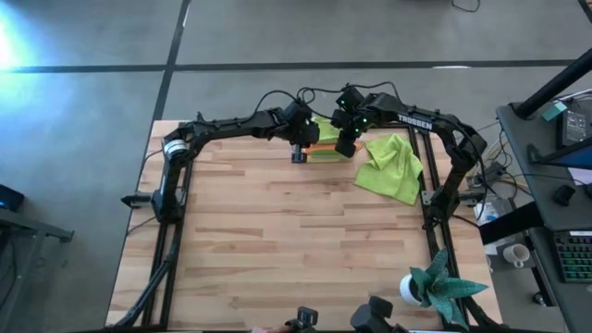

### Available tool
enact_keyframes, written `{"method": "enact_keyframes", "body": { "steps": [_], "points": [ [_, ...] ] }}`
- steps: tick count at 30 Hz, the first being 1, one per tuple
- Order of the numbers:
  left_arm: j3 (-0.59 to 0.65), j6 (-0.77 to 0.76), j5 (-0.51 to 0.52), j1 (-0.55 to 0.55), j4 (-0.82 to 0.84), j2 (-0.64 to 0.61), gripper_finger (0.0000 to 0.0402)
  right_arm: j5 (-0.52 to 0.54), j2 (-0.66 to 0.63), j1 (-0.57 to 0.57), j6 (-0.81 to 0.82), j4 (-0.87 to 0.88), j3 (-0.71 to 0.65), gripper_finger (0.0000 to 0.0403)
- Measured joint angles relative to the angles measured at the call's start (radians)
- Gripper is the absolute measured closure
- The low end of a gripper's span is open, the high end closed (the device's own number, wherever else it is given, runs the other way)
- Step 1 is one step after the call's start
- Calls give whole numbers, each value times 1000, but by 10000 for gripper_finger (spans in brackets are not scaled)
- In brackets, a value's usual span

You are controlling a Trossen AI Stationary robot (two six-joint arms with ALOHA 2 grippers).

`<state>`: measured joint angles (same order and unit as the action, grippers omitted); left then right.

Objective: Fold microfiber towels
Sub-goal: Put the light green microfiber cloth into the transparent bin

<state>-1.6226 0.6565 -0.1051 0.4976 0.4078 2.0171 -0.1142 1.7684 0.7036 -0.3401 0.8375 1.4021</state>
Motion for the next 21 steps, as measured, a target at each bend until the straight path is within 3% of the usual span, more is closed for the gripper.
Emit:
{"method": "enact_keyframes", "body": {
  "steps": [10, 16, 21],
  "points": [
    [2, -47, 0, -14, 13, 0, 395, 19, -6, -21, -53, 10, -2, 379],
    [7, -49, 9, -13, 47, 0, 348, 135, -6, -38, -60, 22, -5, 331],
    [7, -92, 5, -14, 65, -12, 304, 133, -17, -43, -11, 43, -5, 299]
  ]
}}
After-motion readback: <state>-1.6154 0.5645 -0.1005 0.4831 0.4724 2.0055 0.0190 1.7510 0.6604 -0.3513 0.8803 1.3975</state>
